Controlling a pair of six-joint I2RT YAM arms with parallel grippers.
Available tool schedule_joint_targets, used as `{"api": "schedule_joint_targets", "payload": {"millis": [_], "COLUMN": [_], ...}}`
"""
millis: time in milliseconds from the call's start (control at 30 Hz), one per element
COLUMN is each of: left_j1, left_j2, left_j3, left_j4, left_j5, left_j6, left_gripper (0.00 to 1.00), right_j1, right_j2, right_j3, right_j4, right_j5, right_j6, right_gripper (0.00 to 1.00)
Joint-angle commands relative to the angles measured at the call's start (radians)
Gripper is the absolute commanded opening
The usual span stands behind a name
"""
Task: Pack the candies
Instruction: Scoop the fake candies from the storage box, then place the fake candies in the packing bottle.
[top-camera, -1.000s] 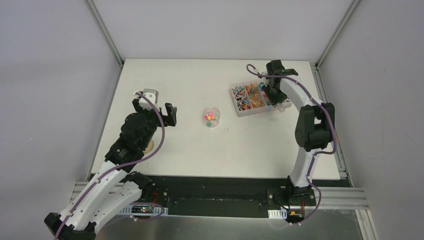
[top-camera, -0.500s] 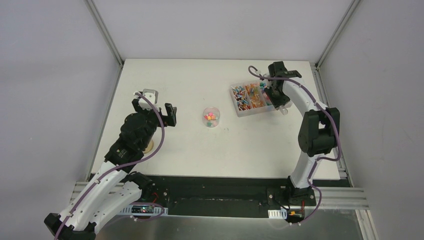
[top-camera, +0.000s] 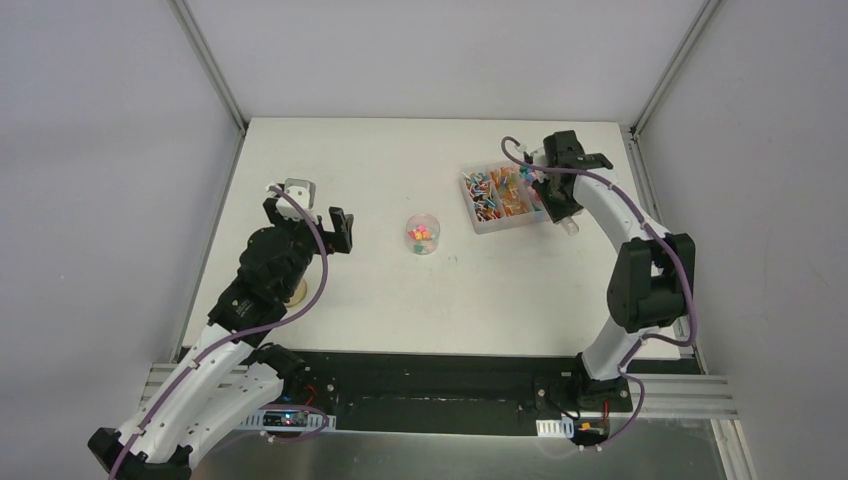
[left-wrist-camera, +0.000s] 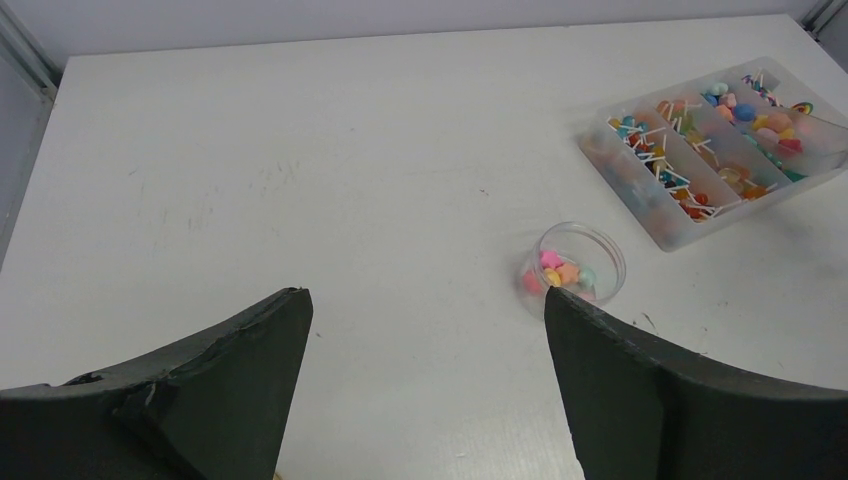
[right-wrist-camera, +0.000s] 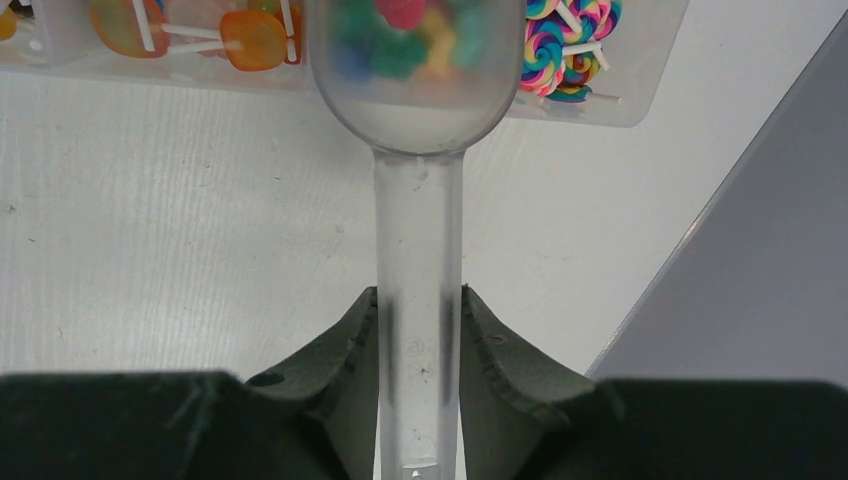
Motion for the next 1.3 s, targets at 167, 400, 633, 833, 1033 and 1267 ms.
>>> {"api": "schedule_joint_targets", "payload": {"millis": [167, 400, 633, 833, 1033, 1267], "left_j1": [0.008, 0.008, 0.008, 0.008, 0.008, 0.008], "left_j2": [-0.02, -0.023, -0.024, -0.025, -0.022, -0.024], "left_j3": [-0.004, -0.004, -0.005, -0.004, -0.002, -0.003], "left_j4": [0.039, 0.038, 0.039, 0.039, 0.039, 0.038], "left_j5": [0.012, 0.015, 0.015, 0.014, 0.008, -0.002], "left_j6": [0.024, 0.024, 0.022, 0.026, 0.028, 0.026], "left_gripper": [0.9, 0.9, 0.9, 0.9, 0.9, 0.94], "right_j1": [-0.008, -0.016, -0.017, -0.018, -0.017, 0.003], "right_j2": [-0.151, -0.252, -0.349, -0.419, -0.468, -0.49], "right_j3": [-0.082, -0.168, -0.29, -0.364, -0.415, -0.427], "right_j4": [0.101, 0.19, 0.304, 0.372, 0.415, 0.425], "right_j5": [-0.016, -0.02, -0.094, -0.112, -0.15, -0.181], "right_j6": [0.011, 0.024, 0.061, 0.045, 0.03, -0.021], "right_gripper": [0.0, 0.0, 0.0, 0.0, 0.0, 0.0]}}
